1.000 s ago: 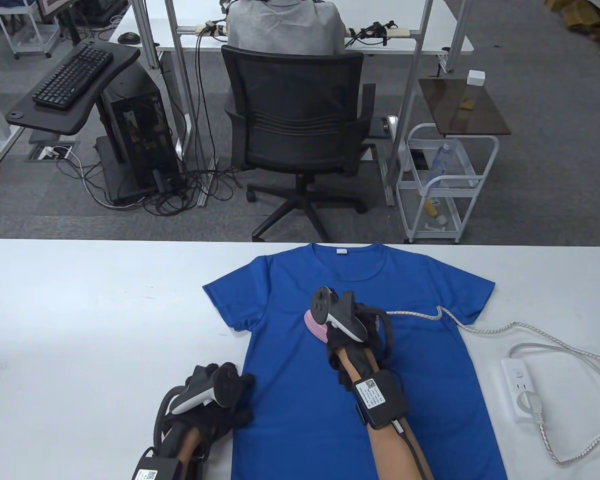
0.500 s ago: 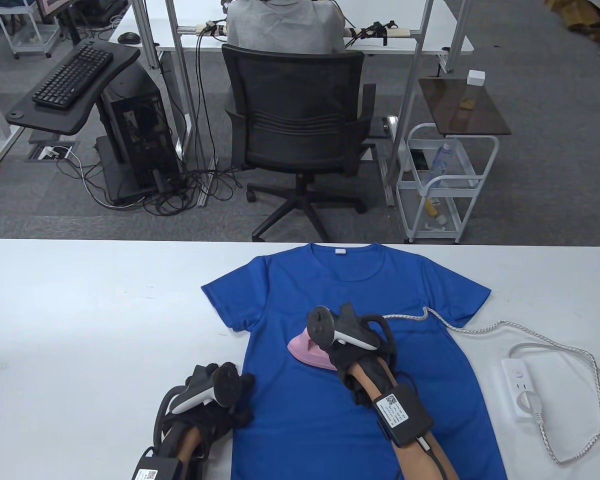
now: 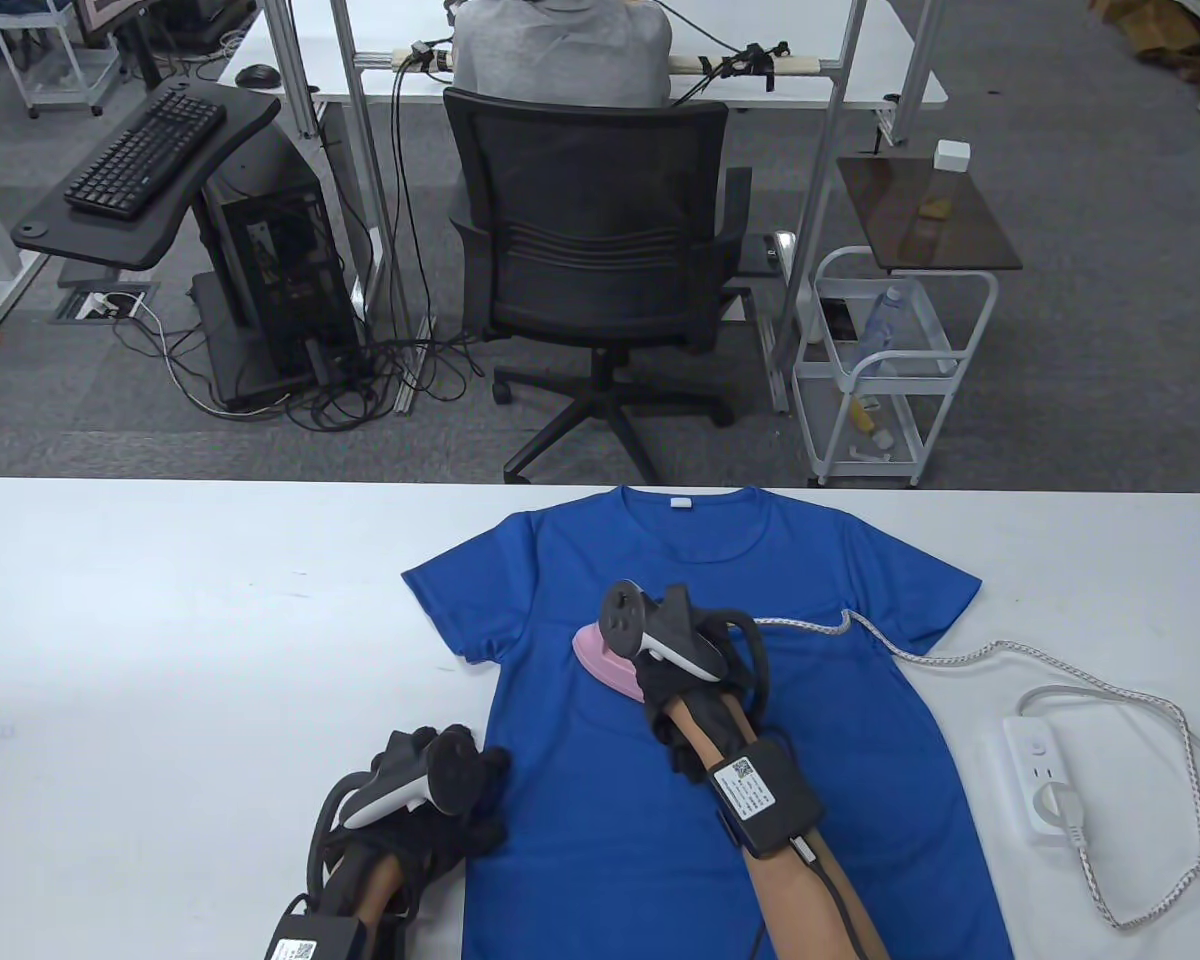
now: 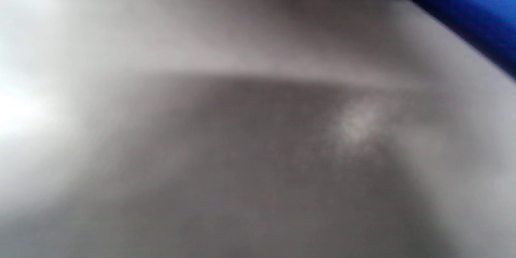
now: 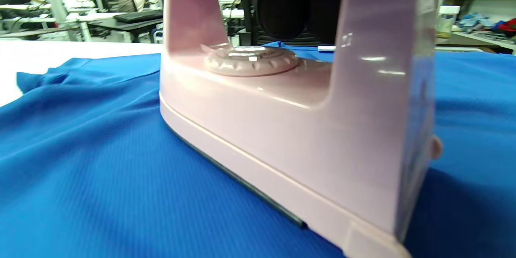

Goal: Iron t-shirt with electric iron on table

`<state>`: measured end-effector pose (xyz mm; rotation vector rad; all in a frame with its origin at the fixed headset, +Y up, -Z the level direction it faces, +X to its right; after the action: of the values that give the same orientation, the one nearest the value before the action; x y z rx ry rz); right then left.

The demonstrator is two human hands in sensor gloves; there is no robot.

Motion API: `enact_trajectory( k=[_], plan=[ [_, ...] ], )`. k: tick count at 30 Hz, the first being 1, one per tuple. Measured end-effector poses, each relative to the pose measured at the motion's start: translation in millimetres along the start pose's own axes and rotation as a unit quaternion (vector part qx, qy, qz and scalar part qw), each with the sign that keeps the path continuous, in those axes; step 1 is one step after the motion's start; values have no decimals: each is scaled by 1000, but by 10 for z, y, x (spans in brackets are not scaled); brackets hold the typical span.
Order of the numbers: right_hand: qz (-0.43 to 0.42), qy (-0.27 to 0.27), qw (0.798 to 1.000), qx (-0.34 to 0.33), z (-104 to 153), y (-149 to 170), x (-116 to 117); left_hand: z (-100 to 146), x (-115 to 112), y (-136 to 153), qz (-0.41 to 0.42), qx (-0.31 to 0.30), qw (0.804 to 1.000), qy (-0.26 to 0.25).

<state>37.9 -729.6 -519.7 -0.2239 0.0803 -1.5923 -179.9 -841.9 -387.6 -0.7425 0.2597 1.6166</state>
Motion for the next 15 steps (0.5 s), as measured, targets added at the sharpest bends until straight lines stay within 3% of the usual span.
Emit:
enact_trajectory(
  k=[6,15],
  plan=[
    [10,-31,999,-28,-60,-42,34,6,7,-9,-9,5,1000,-4],
    [-6,-83,979,-184,145,-321,44,11,2,-11,-8,8,1000,-4]
  ],
)
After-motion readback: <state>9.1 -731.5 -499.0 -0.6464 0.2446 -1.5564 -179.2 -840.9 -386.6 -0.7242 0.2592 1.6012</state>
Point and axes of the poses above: the tracker on the back of each hand, its own y axis roughly to the little-finger side, its own z axis roughly from the fingertips to the wrist, x = y × z, the point moved 5 cm from there along -z, roughly from the wrist to the fingertips, and after that the axes turned 4 degrees about -x, right-handed, at the moved point
